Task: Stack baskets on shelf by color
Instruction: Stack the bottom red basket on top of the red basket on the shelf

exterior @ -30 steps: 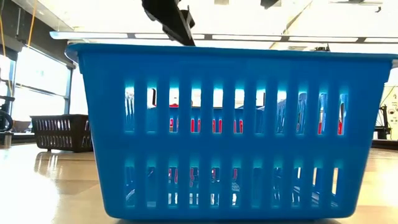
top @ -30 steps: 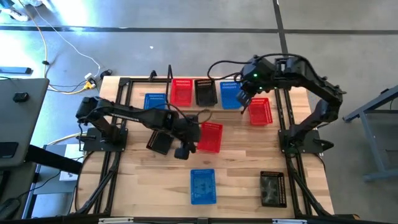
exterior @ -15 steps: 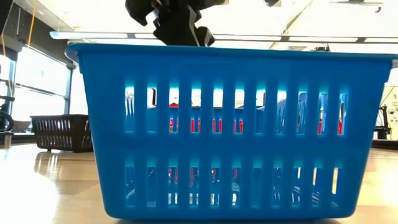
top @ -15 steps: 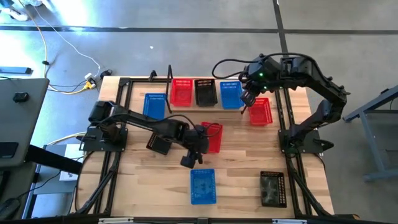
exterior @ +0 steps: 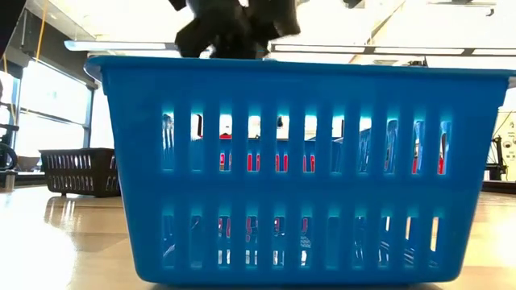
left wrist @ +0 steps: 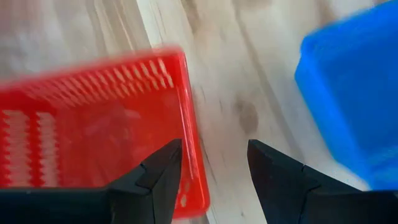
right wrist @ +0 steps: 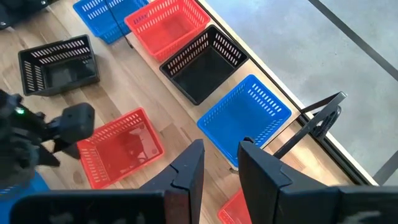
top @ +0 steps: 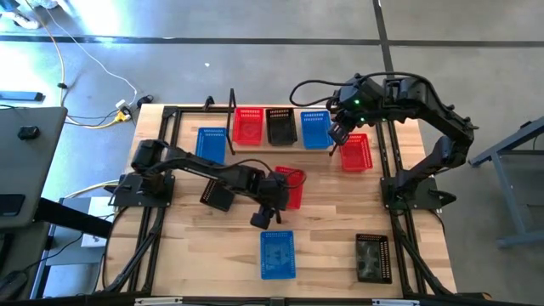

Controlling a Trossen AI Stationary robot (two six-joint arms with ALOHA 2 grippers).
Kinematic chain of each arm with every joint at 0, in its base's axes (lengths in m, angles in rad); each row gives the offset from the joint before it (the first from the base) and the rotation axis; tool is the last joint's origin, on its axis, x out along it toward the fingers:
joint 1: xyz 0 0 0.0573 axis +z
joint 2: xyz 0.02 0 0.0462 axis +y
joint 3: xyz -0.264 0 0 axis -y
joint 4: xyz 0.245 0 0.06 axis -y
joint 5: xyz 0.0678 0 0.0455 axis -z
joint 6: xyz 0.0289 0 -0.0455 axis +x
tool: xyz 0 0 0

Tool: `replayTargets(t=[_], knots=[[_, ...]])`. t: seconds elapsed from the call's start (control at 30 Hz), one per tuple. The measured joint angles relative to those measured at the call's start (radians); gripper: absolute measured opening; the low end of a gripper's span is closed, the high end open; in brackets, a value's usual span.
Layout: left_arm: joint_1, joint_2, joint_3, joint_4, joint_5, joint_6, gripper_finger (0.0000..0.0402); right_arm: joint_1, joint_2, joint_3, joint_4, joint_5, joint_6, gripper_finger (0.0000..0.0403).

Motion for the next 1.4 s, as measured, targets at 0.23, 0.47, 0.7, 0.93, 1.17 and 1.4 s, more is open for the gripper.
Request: replayTargets(t=[0.23,0.47,0.7,0.93,1.17,1.4], knots=[[0.0,0.075,0.0,0.01,-0.026,-0.007,0.0171,0.0,0.0,0.0,-0.001,0.0,0.019,0.0085],[0.0,0.092,0.0,0.011,-0.038,-0.008,0.0138,0.0,0.0,0.0,-0.004,0.0,0.019,0.0085],[0.0,0.084,0.0,-0.013,-0.038,-0.008,0.0046,0.0,0.0,0.0,-0.005,0.002,0.027,0.0085],[0.0,0.073,0.001,-0.057,-0.021,-0.008,0.0012,0.0,0.0,0.0,-0.006,0.003,0.027,0.0085],[0.0,-0.007,0.001,-0.08,-0.012,0.001,0.0004,0.0,0.0,0.0,-0.006,0.003,0.027,0.0085],[0.0,-0.12,0.001,-0.129,-0.033,0.01,0.0002,0.0,0.001,0.0,-0.009,0.003,0.027,0.0085]])
